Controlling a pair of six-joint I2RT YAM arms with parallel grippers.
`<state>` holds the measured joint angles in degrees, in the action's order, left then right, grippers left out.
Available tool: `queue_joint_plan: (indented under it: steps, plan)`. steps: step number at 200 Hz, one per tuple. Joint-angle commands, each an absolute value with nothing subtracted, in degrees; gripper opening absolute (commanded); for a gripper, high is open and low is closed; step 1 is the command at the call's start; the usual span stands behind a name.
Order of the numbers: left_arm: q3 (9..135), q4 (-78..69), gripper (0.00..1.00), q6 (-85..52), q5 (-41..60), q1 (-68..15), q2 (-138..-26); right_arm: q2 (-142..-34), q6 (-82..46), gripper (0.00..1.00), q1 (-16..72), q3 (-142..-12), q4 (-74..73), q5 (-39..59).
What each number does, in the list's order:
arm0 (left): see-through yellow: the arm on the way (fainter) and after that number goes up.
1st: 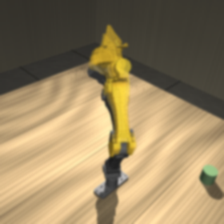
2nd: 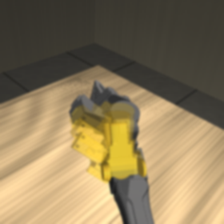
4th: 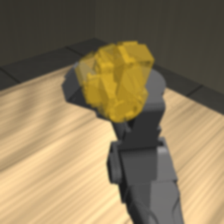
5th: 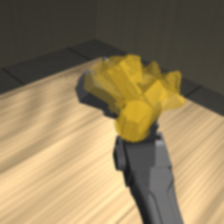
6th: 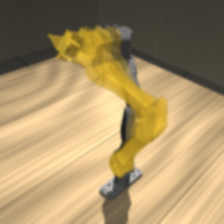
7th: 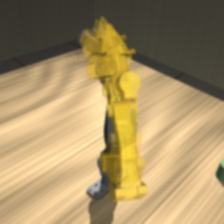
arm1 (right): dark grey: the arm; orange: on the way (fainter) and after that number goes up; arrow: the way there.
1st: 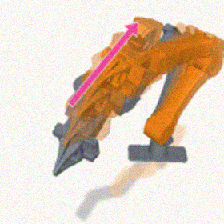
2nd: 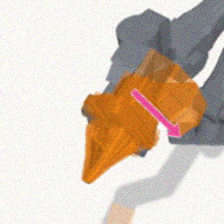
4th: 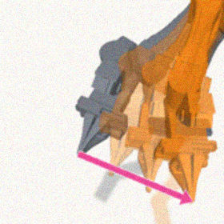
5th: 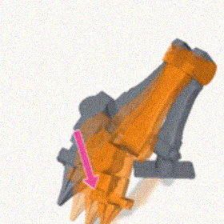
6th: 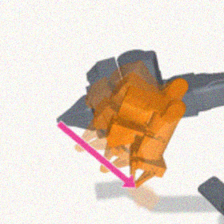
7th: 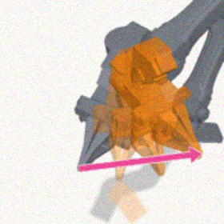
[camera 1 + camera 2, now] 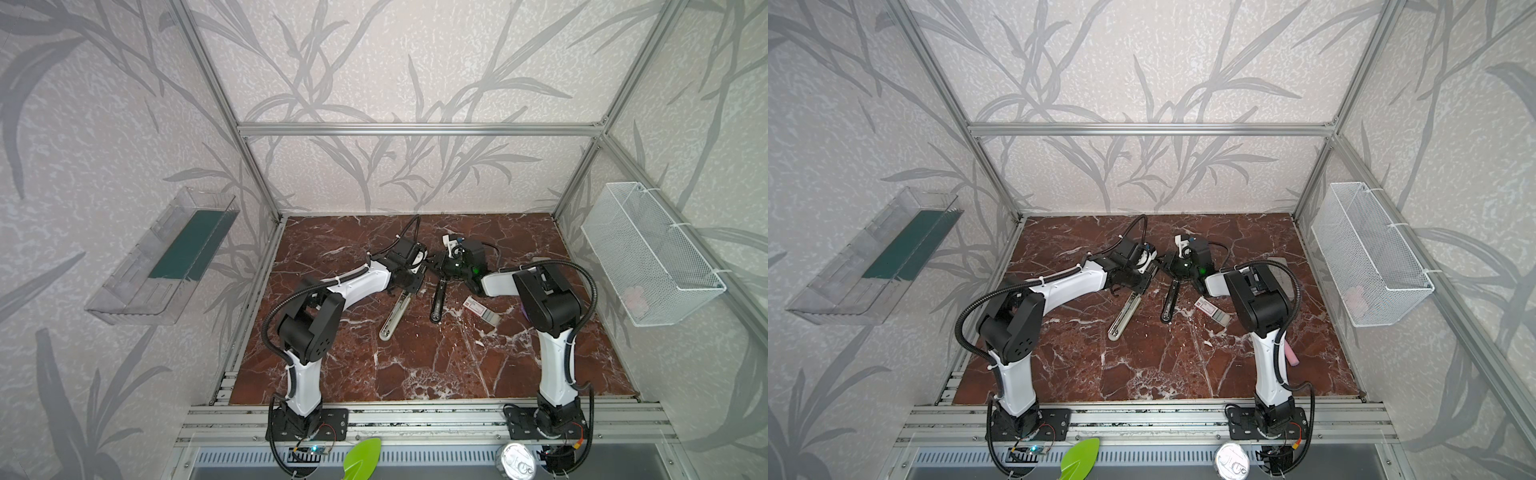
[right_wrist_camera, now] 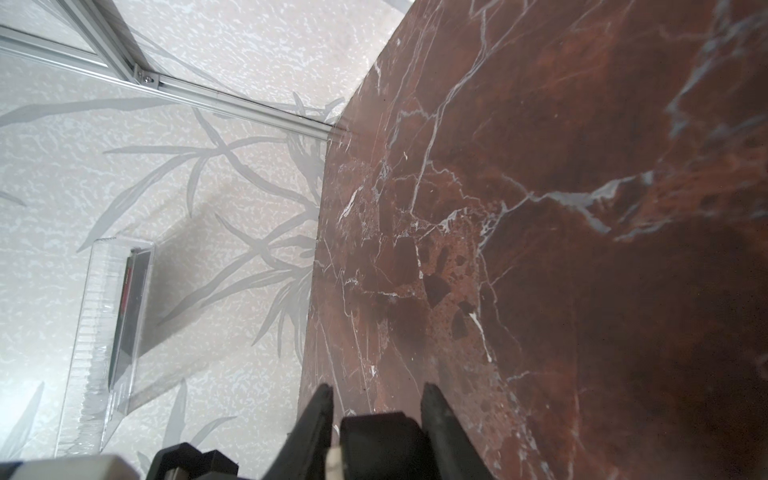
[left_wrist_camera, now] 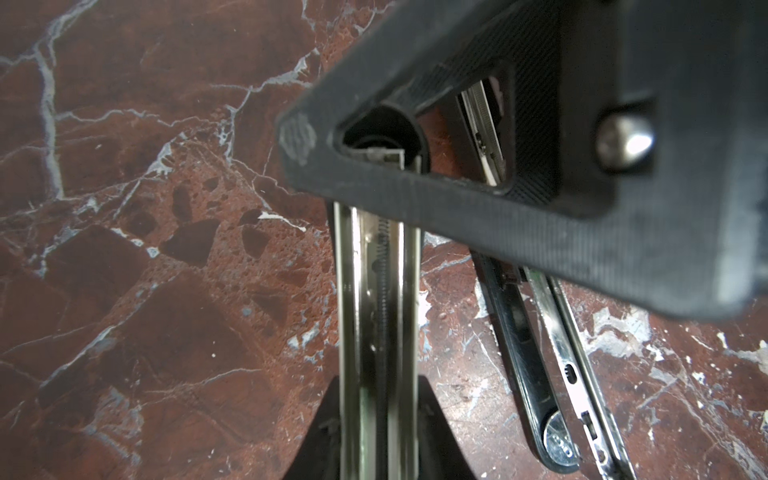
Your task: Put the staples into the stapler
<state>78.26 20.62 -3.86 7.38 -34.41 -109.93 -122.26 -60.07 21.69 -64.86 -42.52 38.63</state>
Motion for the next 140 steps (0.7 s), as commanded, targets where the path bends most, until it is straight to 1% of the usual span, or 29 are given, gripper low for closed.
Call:
queue_joint_plan:
  steps: [1,24,39,65,99,105,117,119,122,140]
  plan:
    - [78.2,19.0,0.03,-2.8,7.2,-34.7,-107.0,-123.6,-61.0,0.26,21.9,-64.5,-46.7,39.6]
    - [78.3,19.9,0.27,-3.5,5.5,-34.7,-106.6,-123.4,-60.4,0.23,21.7,-63.8,-47.4,39.1]
    - [77.1,20.2,0.36,-4.5,4.2,-34.7,-105.1,-123.2,-59.6,0.22,21.6,-63.5,-47.7,38.8]
    - [70.3,17.8,0.43,-7.7,1.9,-34.7,-98.4,-123.5,-59.0,0.22,21.0,-63.2,-49.0,38.6]
    - [55.9,13.6,0.46,-14.3,-1.2,-35.1,-84.7,-123.9,-58.6,0.22,20.3,-64.0,-49.5,39.1]
    - [52.9,12.5,0.49,-14.9,-2.3,-35.4,-82.1,-123.9,-58.2,0.22,20.3,-64.3,-49.1,39.4]
    - [47.3,9.5,0.5,-16.1,-5.0,-36.2,-77.0,-123.7,-57.4,0.22,20.1,-64.8,-48.4,40.0]
    - [46.7,9.4,0.53,-16.5,-5.4,-36.3,-76.3,-123.7,-57.3,0.22,20.1,-64.9,-48.4,40.1]
    - [45.8,9.3,0.55,-17.1,-5.9,-36.4,-75.2,-123.7,-57.2,0.22,20.1,-64.9,-48.4,40.2]
    - [41.7,9.7,0.56,-19.9,-7.5,-36.6,-70.2,-123.3,-56.3,0.22,19.8,-64.9,-48.4,40.6]
